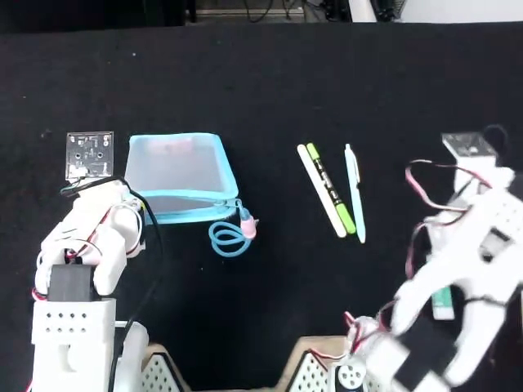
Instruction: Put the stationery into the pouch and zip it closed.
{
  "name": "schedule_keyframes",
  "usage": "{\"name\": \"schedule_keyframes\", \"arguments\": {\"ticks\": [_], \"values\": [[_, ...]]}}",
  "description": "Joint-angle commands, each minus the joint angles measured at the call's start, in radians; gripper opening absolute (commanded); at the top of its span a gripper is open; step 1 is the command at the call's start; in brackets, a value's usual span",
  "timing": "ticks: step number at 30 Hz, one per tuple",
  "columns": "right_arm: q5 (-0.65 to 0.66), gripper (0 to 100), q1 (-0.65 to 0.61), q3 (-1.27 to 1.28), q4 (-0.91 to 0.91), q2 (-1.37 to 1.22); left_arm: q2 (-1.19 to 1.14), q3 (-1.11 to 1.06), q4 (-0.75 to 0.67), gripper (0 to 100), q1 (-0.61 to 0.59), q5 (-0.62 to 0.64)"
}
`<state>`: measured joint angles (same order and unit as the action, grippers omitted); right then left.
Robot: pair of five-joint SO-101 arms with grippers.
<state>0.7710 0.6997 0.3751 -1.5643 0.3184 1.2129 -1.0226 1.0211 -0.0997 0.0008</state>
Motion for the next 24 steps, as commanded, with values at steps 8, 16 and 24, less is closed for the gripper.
{"name": "schedule_keyframes", "arguments": {"ticks": [8, 16, 24], "values": [[-0.445, 1.1, -0.532, -0.039, -0.054, 0.657, 0.012, 0.010, -0.012, 3, 0.005, 0.012], [-0.738, 1.1, -1.074, -0.039, 0.104, 0.901, 0.012, 0.010, -0.012, 3, 0.005, 0.012], [-0.746, 1.1, -1.395, 0.231, 0.470, 0.967, 0.009, 0.010, -0.012, 3, 0.005, 0.012]]}}
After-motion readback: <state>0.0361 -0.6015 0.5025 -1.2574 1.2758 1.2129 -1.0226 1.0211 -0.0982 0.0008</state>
